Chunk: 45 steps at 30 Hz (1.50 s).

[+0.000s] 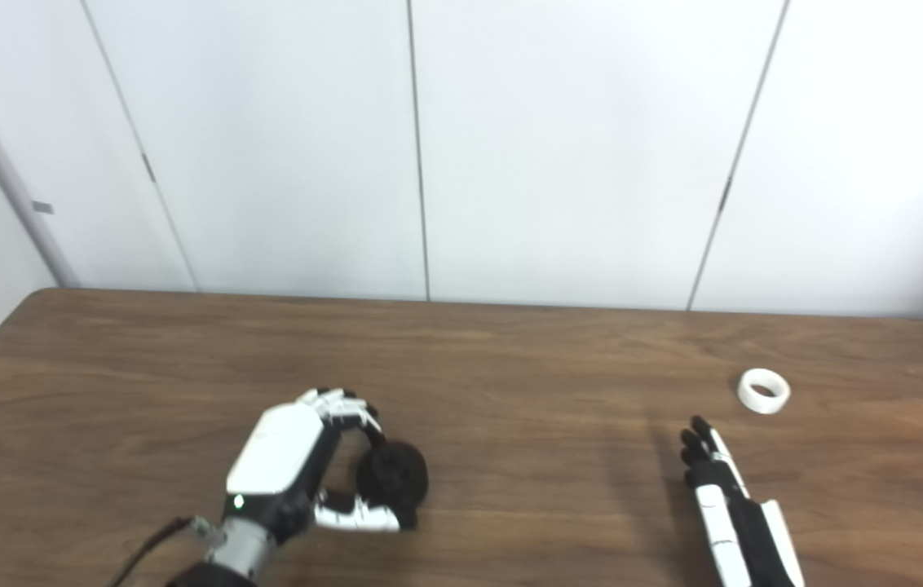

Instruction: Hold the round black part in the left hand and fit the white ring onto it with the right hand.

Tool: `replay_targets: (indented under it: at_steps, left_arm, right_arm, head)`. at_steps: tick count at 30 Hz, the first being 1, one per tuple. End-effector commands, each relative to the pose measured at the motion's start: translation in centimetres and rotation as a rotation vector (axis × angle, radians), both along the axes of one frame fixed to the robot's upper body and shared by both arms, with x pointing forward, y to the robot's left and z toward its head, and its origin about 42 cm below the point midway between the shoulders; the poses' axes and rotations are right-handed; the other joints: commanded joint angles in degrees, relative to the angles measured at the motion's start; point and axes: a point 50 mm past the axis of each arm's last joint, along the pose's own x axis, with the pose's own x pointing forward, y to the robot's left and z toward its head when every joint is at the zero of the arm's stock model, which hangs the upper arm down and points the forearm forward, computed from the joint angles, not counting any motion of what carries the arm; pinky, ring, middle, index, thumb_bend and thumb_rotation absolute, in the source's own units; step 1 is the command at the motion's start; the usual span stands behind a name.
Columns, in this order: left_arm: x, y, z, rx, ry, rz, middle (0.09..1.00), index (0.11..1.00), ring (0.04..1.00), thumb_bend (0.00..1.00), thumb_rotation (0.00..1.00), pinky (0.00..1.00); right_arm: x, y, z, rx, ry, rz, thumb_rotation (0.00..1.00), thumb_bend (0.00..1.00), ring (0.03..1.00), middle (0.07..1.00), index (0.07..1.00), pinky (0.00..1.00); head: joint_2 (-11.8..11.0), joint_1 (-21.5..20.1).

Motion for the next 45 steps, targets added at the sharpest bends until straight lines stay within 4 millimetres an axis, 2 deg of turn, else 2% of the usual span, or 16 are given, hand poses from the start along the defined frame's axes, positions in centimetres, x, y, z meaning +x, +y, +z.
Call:
replay_targets:
  at_steps: [1,8,16,21,28,31,34,39,45]
  left_arm:
    - [-0.1,-0.8,1.5,0.002,-0.082,-0.038,0.771,0.483,0.874,0.52,0.05,0.95]
    - [-1.1,-2.5,0.1,0.011,-0.054,-0.092,0.783,0.483,0.880,0.52,0.05,0.96]
    - [-1.7,-3.4,-1.7,0.034,-0.023,-0.129,0.805,0.484,0.907,0.52,0.06,1.00]
    - [-1.7,-3.6,-2.7,0.034,0.011,-0.137,0.811,0.484,0.911,0.52,0.06,1.00]
    - [-1.6,-3.6,-3.7,0.036,0.043,-0.128,0.812,0.484,0.912,0.52,0.05,1.00]
    - [-1.6,-3.5,-4.1,0.044,0.047,-0.125,0.806,0.484,0.910,0.52,0.05,1.00]
    - [-1.6,-3.4,-4.3,0.047,0.049,-0.123,0.804,0.484,0.909,0.52,0.05,1.00]
    - [-1.6,-3.1,-4.5,0.054,0.037,-0.126,0.802,0.484,0.905,0.52,0.05,1.00]
    - [-1.5,-3.1,-4.6,0.067,0.037,-0.124,0.800,0.484,0.903,0.52,0.05,0.99]
  right_arm:
    - [0.4,0.6,0.9,0.000,-0.037,0.001,1.00,0.47,0.933,0.930,0.943,0.98]
    - [0.2,1.0,1.7,-0.001,-0.044,-0.006,1.00,0.50,0.927,0.924,0.935,0.97]
    - [0.0,1.2,2.5,0.000,-0.043,-0.019,1.00,0.51,0.909,0.916,0.928,0.97]
    - [0.3,1.2,2.9,0.000,-0.056,-0.018,1.00,0.50,0.909,0.913,0.928,0.97]
    - [0.7,0.9,3.7,0.007,-0.064,-0.030,1.00,0.54,0.913,0.916,0.932,0.96]
    - [0.8,0.6,4.2,-0.015,-0.072,-0.033,0.99,0.51,0.911,0.917,0.926,0.95]
    - [0.9,0.3,4.6,-0.061,-0.071,-0.050,0.89,0.47,0.921,0.924,0.919,0.93]
    - [1.4,-0.4,5.4,-0.152,-0.095,-0.111,0.62,0.57,0.881,0.884,0.855,0.85]
    - [2.5,-1.6,6.9,-0.153,-0.133,-0.165,0.42,0.65,0.858,0.857,0.811,0.83]
  head:
    - [0.2,-0.2]
    - [1.8,-1.9]
    - [3.2,-3.0]
    - [4.0,-3.8]
    - [4.8,-4.6]
    - [5.0,-4.8]
    - [5.1,-5.0]
    - [5.1,-5.6]
    - [5.0,-6.6]
